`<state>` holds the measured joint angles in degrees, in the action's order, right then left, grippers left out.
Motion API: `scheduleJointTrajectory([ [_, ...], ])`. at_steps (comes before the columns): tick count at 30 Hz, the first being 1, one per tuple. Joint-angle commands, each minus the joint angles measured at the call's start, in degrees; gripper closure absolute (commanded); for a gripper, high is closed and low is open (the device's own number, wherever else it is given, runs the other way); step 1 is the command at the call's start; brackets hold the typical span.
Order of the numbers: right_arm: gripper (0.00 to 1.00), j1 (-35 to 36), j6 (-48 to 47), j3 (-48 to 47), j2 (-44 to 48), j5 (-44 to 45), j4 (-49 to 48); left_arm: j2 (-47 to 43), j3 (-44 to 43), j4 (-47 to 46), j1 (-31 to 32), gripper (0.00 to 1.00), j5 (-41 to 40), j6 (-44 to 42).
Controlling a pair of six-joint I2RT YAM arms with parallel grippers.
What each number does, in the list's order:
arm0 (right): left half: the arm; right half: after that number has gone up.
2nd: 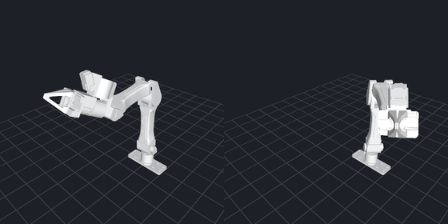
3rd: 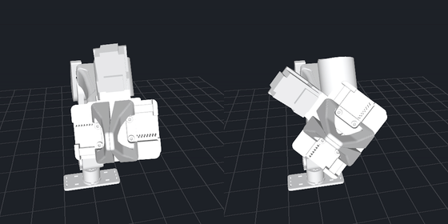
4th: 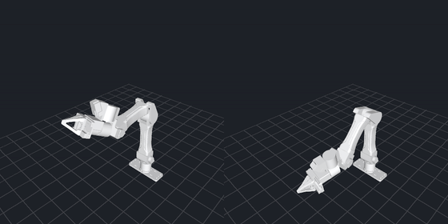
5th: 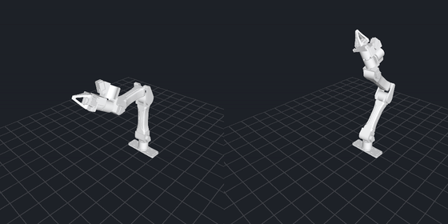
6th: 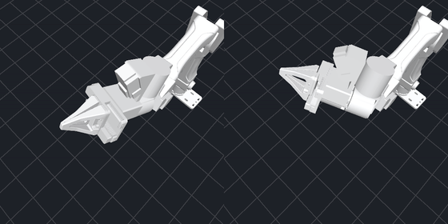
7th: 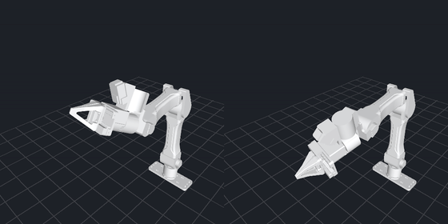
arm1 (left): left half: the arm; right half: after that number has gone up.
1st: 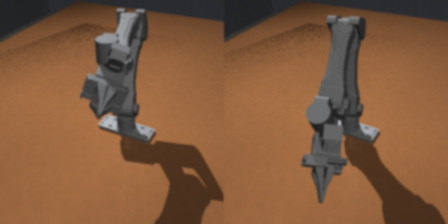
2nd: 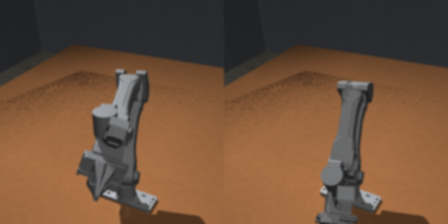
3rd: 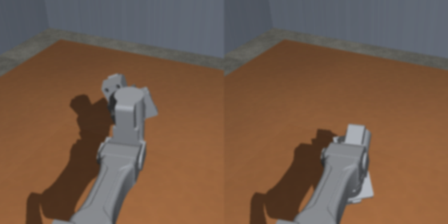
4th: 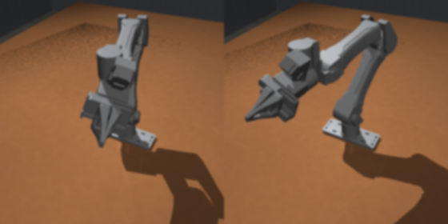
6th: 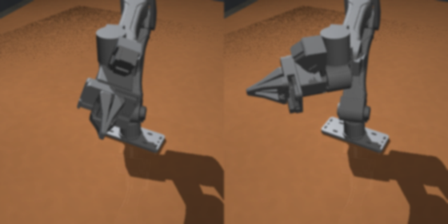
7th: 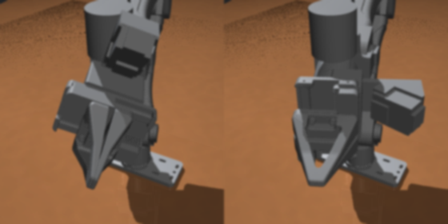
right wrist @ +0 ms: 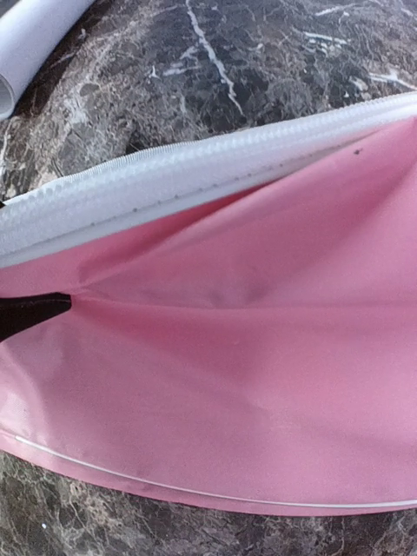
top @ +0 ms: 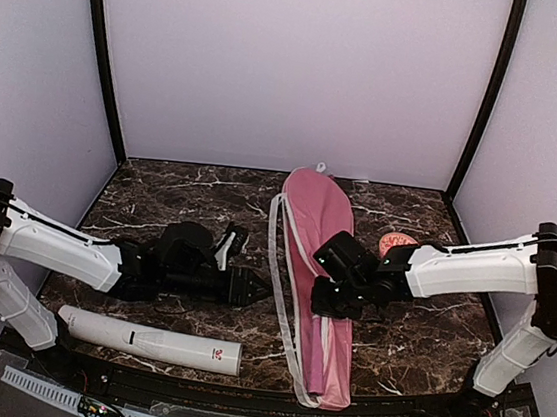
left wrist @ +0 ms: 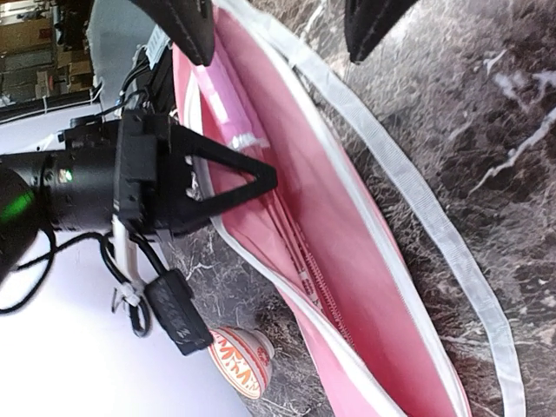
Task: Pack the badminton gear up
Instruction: Pick up the racket bag from the center of the board, then pass from the right arm to the left
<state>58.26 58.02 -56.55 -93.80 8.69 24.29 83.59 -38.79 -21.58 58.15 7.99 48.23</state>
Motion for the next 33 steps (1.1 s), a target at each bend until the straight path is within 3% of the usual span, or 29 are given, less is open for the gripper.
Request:
scheduleJointTrajectory([
  [1, 1.0, -0.7, 0.5, 3.5, 5.7, -5.9, -10.4, 4.3, -3.0, -5.4, -0.8, 0.44, 2.8, 3.3],
  [11, 1.0, -1.0, -0.4, 10.6, 14.0, -11.6, -20.8, 13.7, -7.5, -8.5, -1.2, 0.39, 4.9, 4.3],
  [15, 1.0, -1.0, -0.3, 12.2, 15.8, -12.1, -22.9, 16.1, -9.6, -6.0, -1.2, 0.41, 4.6, 4.3],
  [18, 1.0, -1.0, 0.0, 13.1, 16.7, -12.2, -24.3, 16.6, -10.6, -2.6, -1.0, 0.48, 3.7, 3.7],
  [25, 1.0, -1.7, 0.3, 14.8, 17.7, -13.0, -26.6, 14.5, -12.0, 8.1, 2.4, 0.48, -4.9, 1.3],
  [29, 1.0, -2.2, 0.8, 15.9, 18.2, -13.5, -28.1, 12.8, -9.6, 7.9, 2.9, 0.47, -7.3, 3.6],
  [33, 1.0, -2.5, 1.3, 16.8, 18.6, -14.2, -29.2, 13.7, -7.8, 4.8, 3.0, 0.53, -5.4, 5.1],
])
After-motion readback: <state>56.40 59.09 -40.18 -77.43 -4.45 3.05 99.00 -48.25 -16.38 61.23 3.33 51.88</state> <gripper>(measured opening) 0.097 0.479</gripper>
